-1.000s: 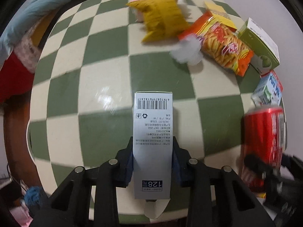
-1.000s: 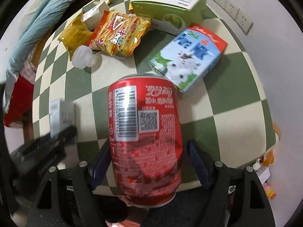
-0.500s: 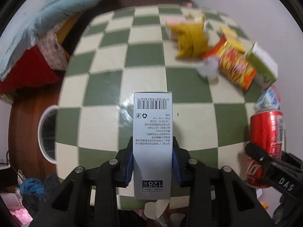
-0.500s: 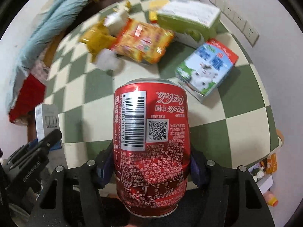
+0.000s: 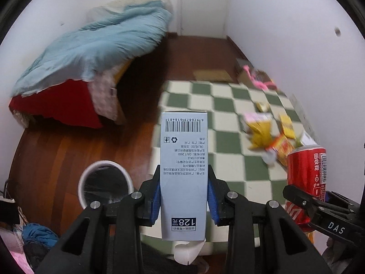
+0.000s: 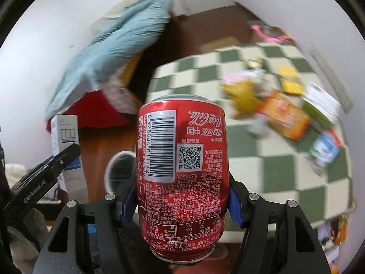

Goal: Collect trash
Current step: 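Carry the can and white box to the bin and open both tools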

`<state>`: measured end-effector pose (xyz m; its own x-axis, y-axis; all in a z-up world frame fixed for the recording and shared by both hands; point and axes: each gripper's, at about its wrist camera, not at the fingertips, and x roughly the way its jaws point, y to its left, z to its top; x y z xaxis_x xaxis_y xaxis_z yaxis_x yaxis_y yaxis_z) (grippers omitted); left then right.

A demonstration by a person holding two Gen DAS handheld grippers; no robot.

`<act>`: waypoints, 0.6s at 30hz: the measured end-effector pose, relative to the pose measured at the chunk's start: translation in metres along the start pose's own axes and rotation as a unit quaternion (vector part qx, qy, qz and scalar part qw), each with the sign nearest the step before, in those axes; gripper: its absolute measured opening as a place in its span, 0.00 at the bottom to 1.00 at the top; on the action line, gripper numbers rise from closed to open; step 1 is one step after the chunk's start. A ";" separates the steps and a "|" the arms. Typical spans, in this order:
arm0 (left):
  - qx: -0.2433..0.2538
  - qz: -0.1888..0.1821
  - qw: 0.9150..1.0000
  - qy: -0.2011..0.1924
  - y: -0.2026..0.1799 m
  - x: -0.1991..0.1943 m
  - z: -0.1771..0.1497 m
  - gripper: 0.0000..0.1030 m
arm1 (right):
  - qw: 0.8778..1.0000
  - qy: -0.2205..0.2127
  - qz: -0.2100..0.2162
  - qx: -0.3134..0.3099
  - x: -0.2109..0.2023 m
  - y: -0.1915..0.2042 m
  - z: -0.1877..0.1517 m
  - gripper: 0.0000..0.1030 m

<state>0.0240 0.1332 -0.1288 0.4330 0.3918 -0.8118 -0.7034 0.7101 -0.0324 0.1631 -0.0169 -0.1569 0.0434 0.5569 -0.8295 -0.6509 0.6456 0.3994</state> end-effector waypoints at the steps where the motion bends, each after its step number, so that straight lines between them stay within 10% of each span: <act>1: -0.006 0.002 1.000 -0.002 0.012 -0.001 0.002 0.30 | 1.000 0.004 0.008 -0.008 0.009 0.017 0.004 0.65; 8: -0.103 0.020 0.994 0.031 0.157 0.026 -0.002 0.30 | 0.993 0.083 0.047 -0.066 0.123 0.142 0.001 0.65; 18: -0.233 -0.018 0.963 0.133 0.300 0.136 -0.043 0.30 | 0.971 0.204 0.026 -0.121 0.307 0.234 -0.019 0.65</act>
<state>-0.1528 0.3739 -0.2739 0.3462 0.1635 -0.9238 -0.8939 0.3564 -0.2719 0.0094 0.2953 -0.3256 -0.2658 0.3005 -0.9160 -0.8052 0.4532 0.3823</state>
